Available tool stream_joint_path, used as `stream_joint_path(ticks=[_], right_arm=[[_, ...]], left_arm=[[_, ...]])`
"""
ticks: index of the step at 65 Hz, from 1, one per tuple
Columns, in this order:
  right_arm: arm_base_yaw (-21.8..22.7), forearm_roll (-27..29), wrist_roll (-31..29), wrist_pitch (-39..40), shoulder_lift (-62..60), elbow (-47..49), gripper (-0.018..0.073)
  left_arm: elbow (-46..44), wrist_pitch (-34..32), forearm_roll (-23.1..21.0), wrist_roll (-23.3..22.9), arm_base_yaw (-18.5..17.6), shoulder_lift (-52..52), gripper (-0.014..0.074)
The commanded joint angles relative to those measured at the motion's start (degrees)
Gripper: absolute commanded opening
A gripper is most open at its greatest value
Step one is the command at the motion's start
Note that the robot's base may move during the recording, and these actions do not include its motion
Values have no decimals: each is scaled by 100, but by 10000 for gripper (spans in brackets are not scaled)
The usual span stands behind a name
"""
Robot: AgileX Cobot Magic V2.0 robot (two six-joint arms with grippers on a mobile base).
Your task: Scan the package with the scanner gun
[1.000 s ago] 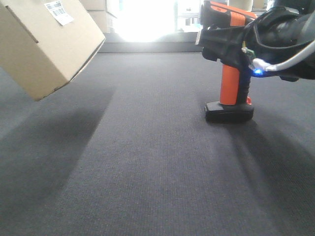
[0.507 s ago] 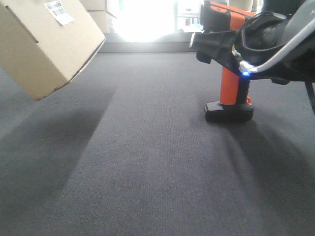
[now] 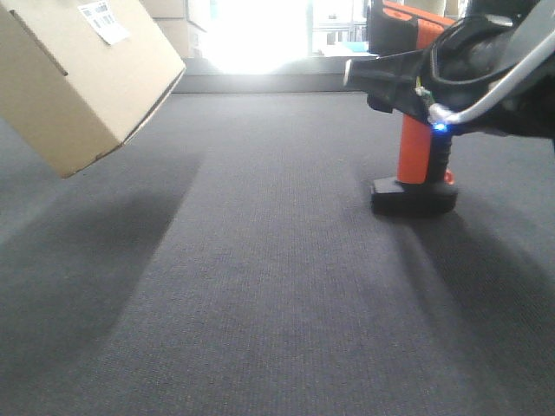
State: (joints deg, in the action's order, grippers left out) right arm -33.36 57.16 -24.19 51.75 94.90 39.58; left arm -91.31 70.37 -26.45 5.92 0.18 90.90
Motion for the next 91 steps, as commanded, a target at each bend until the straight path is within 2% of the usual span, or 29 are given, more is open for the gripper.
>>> stream_joint_path(ticks=[1,24,32,37,73,81,91], right_arm=[[12,-93,-609,333,-383,36,-153],[20,-93,-2860,-419,-1411,36,-153],[20,-93,-3890,-692,-1615,41,-153],[20,-93,-4303,-817,-1665,41,-153],[20,-58,-4426,-854,-1860,41,-153],[20,189,-4426,-868,-1947,41,-153],[20,853,-4382,-1023,-2170,41,-153]], left_arm=[[-17,-40,-147,6,18,-81,-111],[-17,-40,-147,6,18,-81,-111],[-17,-40,-60,6,18,-81,-111],[-17,-40,4,6,18,-81,-111],[-17,-40,4,6,18,-81,-111],[-17,-40,4,6,18,-81,-111],[-17,-40,4,6,18,-81,-111]])
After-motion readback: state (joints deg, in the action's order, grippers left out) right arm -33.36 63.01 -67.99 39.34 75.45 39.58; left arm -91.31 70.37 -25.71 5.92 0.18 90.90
